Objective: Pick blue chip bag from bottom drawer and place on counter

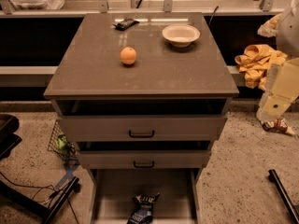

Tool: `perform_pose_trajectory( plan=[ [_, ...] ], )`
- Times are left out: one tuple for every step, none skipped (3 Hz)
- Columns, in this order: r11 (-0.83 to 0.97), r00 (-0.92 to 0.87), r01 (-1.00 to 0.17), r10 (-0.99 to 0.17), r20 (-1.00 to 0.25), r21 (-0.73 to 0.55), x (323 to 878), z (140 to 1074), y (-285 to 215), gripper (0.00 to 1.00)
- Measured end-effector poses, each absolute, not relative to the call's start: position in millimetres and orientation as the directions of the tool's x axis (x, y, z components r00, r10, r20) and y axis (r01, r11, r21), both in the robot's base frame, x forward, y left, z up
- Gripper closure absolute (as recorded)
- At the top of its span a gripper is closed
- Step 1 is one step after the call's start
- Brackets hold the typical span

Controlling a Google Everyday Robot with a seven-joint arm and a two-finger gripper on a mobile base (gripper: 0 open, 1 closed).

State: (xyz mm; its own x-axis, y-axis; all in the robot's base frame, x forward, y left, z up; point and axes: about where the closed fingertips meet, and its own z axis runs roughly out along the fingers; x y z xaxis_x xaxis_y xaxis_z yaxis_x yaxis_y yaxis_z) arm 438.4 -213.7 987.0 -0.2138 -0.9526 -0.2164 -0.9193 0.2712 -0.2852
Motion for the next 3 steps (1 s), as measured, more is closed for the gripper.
perform_pose_trajectory(
  plan=[
    [0.271, -0.214, -0.919, -0.953, -0.216, -0.285, 438.4, 987.1, -213.7, 0.00],
    [0.304, -0.229, -0.907, -0.937, -0.263, -0.292, 438.2, 979.2, -208.1, 0.00],
    [0.347, -0.245, -0.901, -0.903, -0.354, -0.261, 432.9, 948.5, -192.4, 0.00]
  ],
)
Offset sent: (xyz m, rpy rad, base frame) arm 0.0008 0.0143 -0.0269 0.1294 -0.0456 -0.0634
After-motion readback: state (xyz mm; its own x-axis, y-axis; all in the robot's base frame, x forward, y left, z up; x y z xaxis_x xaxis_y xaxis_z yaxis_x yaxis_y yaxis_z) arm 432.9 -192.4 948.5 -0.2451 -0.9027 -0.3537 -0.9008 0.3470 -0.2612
